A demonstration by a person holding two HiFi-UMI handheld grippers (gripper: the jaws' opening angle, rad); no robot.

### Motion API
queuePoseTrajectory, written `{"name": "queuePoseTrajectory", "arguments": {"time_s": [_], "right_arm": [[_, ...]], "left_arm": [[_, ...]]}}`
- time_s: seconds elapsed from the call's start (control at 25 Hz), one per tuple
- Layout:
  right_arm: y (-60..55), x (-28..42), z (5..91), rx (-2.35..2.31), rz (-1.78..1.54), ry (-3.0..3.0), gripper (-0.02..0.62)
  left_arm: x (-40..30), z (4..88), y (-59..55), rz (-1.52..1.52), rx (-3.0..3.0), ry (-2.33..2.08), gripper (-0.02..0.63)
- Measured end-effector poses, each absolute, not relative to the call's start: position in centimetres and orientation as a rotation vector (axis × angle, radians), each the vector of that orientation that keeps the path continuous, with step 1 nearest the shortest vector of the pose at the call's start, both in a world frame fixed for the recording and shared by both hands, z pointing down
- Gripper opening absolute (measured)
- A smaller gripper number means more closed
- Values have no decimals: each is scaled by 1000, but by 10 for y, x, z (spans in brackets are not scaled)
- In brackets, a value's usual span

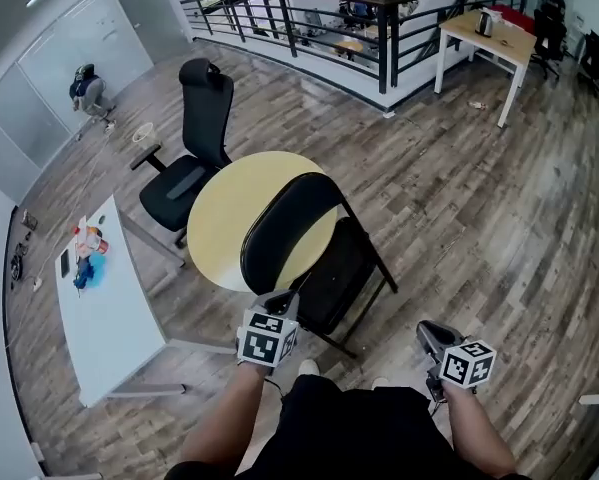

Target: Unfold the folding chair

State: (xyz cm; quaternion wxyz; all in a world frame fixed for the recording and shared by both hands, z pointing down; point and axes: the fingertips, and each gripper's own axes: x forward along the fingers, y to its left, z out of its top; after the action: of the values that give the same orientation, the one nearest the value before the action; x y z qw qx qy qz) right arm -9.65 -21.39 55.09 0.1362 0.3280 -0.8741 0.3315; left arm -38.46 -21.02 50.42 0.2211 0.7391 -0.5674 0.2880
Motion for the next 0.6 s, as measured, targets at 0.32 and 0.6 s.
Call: {"name": "queuePoseTrajectory", "arguments": {"time_s": [0.32, 0.6], "right_arm": [[-236, -123, 552, 1105, 980, -2489, 32], [-246, -166, 546, 1132, 955, -2460, 32]], "left_arm": [[-484, 494, -281, 738, 2008, -1624, 29], [-541, 523, -348, 860, 1988, -1609, 100]]}}
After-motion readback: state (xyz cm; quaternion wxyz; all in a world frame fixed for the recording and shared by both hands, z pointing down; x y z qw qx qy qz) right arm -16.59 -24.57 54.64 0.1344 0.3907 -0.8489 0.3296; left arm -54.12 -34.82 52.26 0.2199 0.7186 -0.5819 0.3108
